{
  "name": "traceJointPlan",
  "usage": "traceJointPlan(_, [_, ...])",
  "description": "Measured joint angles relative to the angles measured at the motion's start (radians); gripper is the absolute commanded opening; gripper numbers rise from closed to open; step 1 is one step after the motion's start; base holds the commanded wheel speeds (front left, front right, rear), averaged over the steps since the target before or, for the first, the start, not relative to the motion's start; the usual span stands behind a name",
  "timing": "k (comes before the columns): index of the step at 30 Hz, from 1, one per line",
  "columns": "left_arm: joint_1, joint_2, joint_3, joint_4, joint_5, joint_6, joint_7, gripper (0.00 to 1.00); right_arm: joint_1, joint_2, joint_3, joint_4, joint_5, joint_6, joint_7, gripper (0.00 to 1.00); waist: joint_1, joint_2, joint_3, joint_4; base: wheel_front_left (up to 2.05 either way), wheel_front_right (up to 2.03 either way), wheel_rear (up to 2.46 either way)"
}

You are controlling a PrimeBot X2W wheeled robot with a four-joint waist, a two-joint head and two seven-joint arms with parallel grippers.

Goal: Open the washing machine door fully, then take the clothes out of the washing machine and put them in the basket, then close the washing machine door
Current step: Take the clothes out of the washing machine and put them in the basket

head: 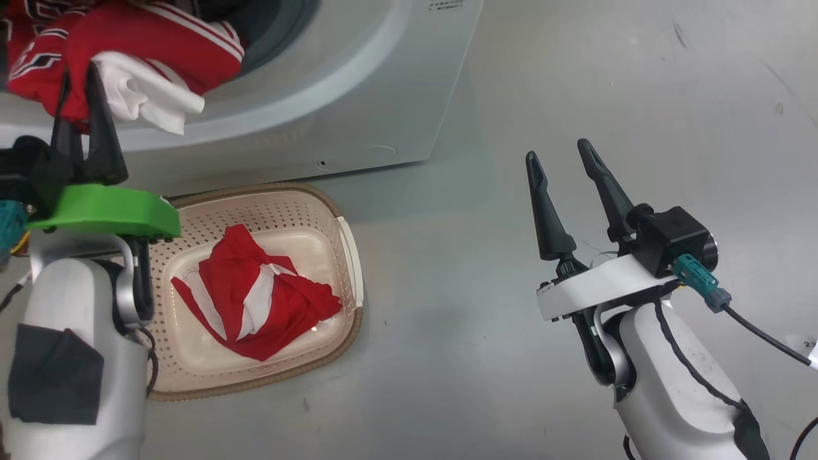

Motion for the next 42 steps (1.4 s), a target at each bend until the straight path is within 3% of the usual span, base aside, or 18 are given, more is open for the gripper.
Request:
traceJointPlan(4, [0.045, -0.024, -0.004, -0.047, -0.006, 0.000, -0.032, 0.00, 0.028, -0.009, -0.022, 0.009, -0.004, 0.000, 0.000, 1.00, 0.0000, 0.0000, -0.040, 0.017, 0.00, 0.00, 0.00])
traceJointPlan(25, [0.202, -0.035, -0.044, -0.280, 0.011, 0.009, -0.069, 0.00, 0.140, -0.008, -0.051, 0.034, -0.014, 0.000, 0.000, 1.00, 0.0000, 0.0000, -0.243, 0.066, 0.00, 0.00, 0.00])
traceJointPlan(42, [0.368, -0.049, -0.069, -0.362, 0.011, 0.026, -0.026, 0.00, 0.194, -0.007, -0.051, 0.030, -0.024, 0.000, 0.000, 1.00, 0.0000, 0.0000, -0.312, 0.078, 0.00, 0.00, 0.00])
